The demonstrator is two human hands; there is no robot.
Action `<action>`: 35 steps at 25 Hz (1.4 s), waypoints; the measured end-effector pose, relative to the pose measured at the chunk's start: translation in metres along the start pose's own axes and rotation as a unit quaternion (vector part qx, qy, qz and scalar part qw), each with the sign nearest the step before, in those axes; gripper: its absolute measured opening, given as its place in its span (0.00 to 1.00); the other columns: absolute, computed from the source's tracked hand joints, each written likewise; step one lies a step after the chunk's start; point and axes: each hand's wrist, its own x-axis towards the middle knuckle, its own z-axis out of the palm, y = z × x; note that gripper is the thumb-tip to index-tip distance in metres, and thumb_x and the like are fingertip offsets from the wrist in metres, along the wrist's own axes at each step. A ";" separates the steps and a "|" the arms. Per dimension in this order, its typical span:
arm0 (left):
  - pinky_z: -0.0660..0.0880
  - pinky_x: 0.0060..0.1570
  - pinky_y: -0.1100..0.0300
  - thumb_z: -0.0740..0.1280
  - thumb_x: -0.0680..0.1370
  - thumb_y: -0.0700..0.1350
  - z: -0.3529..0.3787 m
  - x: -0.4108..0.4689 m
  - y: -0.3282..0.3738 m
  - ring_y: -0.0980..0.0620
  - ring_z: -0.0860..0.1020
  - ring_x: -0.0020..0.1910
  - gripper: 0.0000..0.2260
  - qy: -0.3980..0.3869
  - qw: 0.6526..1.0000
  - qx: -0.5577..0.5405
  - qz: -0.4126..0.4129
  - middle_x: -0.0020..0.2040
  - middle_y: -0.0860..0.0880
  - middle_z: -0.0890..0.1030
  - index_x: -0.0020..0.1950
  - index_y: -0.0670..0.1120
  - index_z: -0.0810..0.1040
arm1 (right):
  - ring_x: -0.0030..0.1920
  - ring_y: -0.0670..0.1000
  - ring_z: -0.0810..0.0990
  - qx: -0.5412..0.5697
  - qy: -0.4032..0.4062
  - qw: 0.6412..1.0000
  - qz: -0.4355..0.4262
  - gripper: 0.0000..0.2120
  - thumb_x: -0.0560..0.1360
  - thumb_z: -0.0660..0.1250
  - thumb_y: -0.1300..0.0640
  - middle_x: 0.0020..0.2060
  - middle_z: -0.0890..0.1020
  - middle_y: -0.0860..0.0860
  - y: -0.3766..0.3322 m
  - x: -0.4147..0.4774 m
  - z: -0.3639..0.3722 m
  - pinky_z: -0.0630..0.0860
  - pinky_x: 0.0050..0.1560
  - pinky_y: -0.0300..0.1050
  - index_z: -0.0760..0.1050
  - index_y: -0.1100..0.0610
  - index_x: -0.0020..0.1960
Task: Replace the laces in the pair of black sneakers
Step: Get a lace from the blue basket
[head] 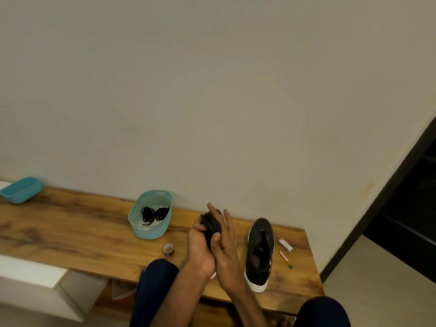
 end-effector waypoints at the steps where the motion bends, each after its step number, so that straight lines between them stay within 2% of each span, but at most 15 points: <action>1: 0.60 0.73 0.51 0.61 0.72 0.50 -0.002 0.003 0.003 0.46 0.76 0.63 0.24 0.006 1.000 -0.005 -0.005 0.63 0.45 0.78 0.68 0.47 0.73 | 0.79 0.41 0.43 -0.019 -0.010 1.000 -0.005 0.32 0.77 0.47 0.28 0.76 0.59 0.32 0.000 0.000 0.001 0.43 0.75 0.47 0.61 0.38 0.77; 3: 0.63 0.72 0.49 0.59 0.75 0.54 -0.003 0.004 0.009 0.44 0.76 0.64 0.21 0.027 1.000 -0.008 0.003 0.62 0.45 0.79 0.61 0.43 0.77 | 0.79 0.40 0.39 -0.047 -0.024 0.999 0.000 0.26 0.77 0.48 0.29 0.78 0.53 0.32 0.001 0.000 0.002 0.40 0.75 0.48 0.61 0.30 0.73; 5: 0.68 0.68 0.50 0.56 0.80 0.53 0.000 0.005 0.016 0.43 0.79 0.55 0.21 0.051 0.997 -0.038 0.046 0.50 0.43 0.82 0.45 0.38 0.81 | 0.79 0.41 0.42 -0.066 -0.014 0.998 0.008 0.17 0.81 0.54 0.36 0.78 0.52 0.34 0.004 -0.002 0.003 0.44 0.76 0.48 0.68 0.27 0.68; 8: 0.76 0.51 0.53 0.55 0.80 0.51 0.009 0.001 0.023 0.48 0.76 0.35 0.18 0.079 0.991 -0.005 0.111 0.34 0.46 0.74 0.34 0.43 0.72 | 0.73 0.34 0.60 -0.059 0.045 0.997 0.034 0.11 0.79 0.68 0.49 0.72 0.66 0.36 0.002 -0.005 0.005 0.61 0.73 0.35 0.78 0.37 0.59; 10: 0.75 0.36 0.58 0.55 0.80 0.51 0.007 0.001 0.020 0.52 0.69 0.26 0.16 0.088 0.985 0.028 0.146 0.27 0.49 0.66 0.33 0.47 0.64 | 0.65 0.33 0.70 -0.083 0.116 0.989 0.036 0.17 0.73 0.76 0.55 0.62 0.73 0.33 -0.005 -0.006 0.007 0.70 0.61 0.28 0.76 0.40 0.55; 12: 0.72 0.27 0.62 0.55 0.81 0.53 0.004 0.001 0.020 0.54 0.64 0.22 0.18 0.090 0.981 0.044 0.169 0.24 0.51 0.63 0.34 0.47 0.62 | 0.59 0.34 0.74 -0.109 0.151 0.982 0.032 0.23 0.70 0.78 0.58 0.55 0.75 0.33 -0.011 -0.006 0.010 0.72 0.55 0.27 0.72 0.41 0.57; 13: 0.72 0.28 0.62 0.55 0.81 0.58 0.003 0.002 0.022 0.54 0.64 0.22 0.21 0.079 0.981 0.044 0.171 0.24 0.51 0.63 0.34 0.47 0.63 | 0.56 0.35 0.75 -0.127 0.150 0.980 0.014 0.22 0.70 0.78 0.59 0.52 0.76 0.35 -0.013 -0.006 0.012 0.72 0.52 0.26 0.74 0.43 0.57; 15: 0.76 0.40 0.56 0.58 0.76 0.69 0.001 0.001 0.024 0.54 0.65 0.23 0.27 0.037 0.985 0.021 0.167 0.25 0.50 0.64 0.33 0.47 0.66 | 0.54 0.34 0.76 -0.173 0.138 0.975 -0.018 0.15 0.71 0.77 0.60 0.49 0.79 0.40 -0.014 -0.002 0.017 0.71 0.51 0.25 0.78 0.47 0.53; 16: 0.76 0.45 0.54 0.60 0.72 0.70 -0.002 0.001 0.025 0.54 0.67 0.24 0.27 0.017 0.986 0.018 0.165 0.26 0.50 0.65 0.32 0.46 0.68 | 0.54 0.35 0.77 -0.188 0.134 0.973 -0.021 0.12 0.71 0.77 0.59 0.49 0.79 0.40 -0.012 0.001 0.019 0.72 0.52 0.26 0.79 0.48 0.51; 20: 0.80 0.41 0.57 0.67 0.74 0.56 -0.019 0.009 0.034 0.54 0.76 0.28 0.18 0.011 0.976 0.087 0.200 0.27 0.50 0.70 0.31 0.45 0.71 | 0.55 0.40 0.78 -0.195 0.125 0.973 0.010 0.09 0.73 0.74 0.60 0.51 0.80 0.41 0.004 0.019 0.038 0.78 0.56 0.38 0.81 0.50 0.51; 23: 0.78 0.54 0.54 0.62 0.79 0.55 -0.034 0.026 0.060 0.55 0.77 0.32 0.18 0.065 0.965 0.096 0.235 0.32 0.49 0.74 0.36 0.44 0.72 | 0.51 0.38 0.80 -0.206 0.079 0.975 0.020 0.08 0.75 0.72 0.59 0.48 0.83 0.40 0.018 0.030 0.061 0.78 0.54 0.38 0.82 0.50 0.53; 27: 0.76 0.49 0.58 0.57 0.81 0.61 -0.075 0.042 0.096 0.54 0.79 0.46 0.21 0.076 0.961 0.105 0.244 0.43 0.50 0.79 0.46 0.45 0.77 | 0.46 0.41 0.81 -0.248 -0.003 0.967 0.059 0.06 0.75 0.73 0.54 0.45 0.84 0.42 0.039 0.062 0.094 0.79 0.50 0.38 0.80 0.50 0.51; 29: 0.78 0.45 0.60 0.57 0.79 0.62 -0.095 0.051 0.114 0.53 0.80 0.44 0.22 0.085 0.964 0.109 0.229 0.44 0.48 0.79 0.51 0.43 0.78 | 0.43 0.44 0.82 -0.290 -0.027 0.955 0.056 0.05 0.74 0.72 0.53 0.42 0.83 0.44 0.053 0.078 0.115 0.79 0.48 0.44 0.78 0.49 0.49; 32: 0.79 0.36 0.62 0.59 0.77 0.61 -0.117 0.071 0.145 0.53 0.80 0.38 0.24 0.127 0.951 0.143 0.243 0.42 0.47 0.79 0.54 0.42 0.78 | 0.41 0.46 0.81 -0.273 -0.076 0.956 0.073 0.05 0.74 0.70 0.60 0.40 0.83 0.46 0.072 0.099 0.143 0.78 0.43 0.46 0.77 0.52 0.47; 35: 0.80 0.39 0.59 0.63 0.78 0.57 -0.137 0.088 0.180 0.50 0.81 0.42 0.20 0.137 0.944 0.158 0.257 0.43 0.45 0.80 0.55 0.40 0.79 | 0.39 0.45 0.80 -0.209 -0.099 0.970 0.078 0.06 0.73 0.71 0.64 0.38 0.83 0.45 0.087 0.124 0.162 0.78 0.40 0.44 0.76 0.55 0.43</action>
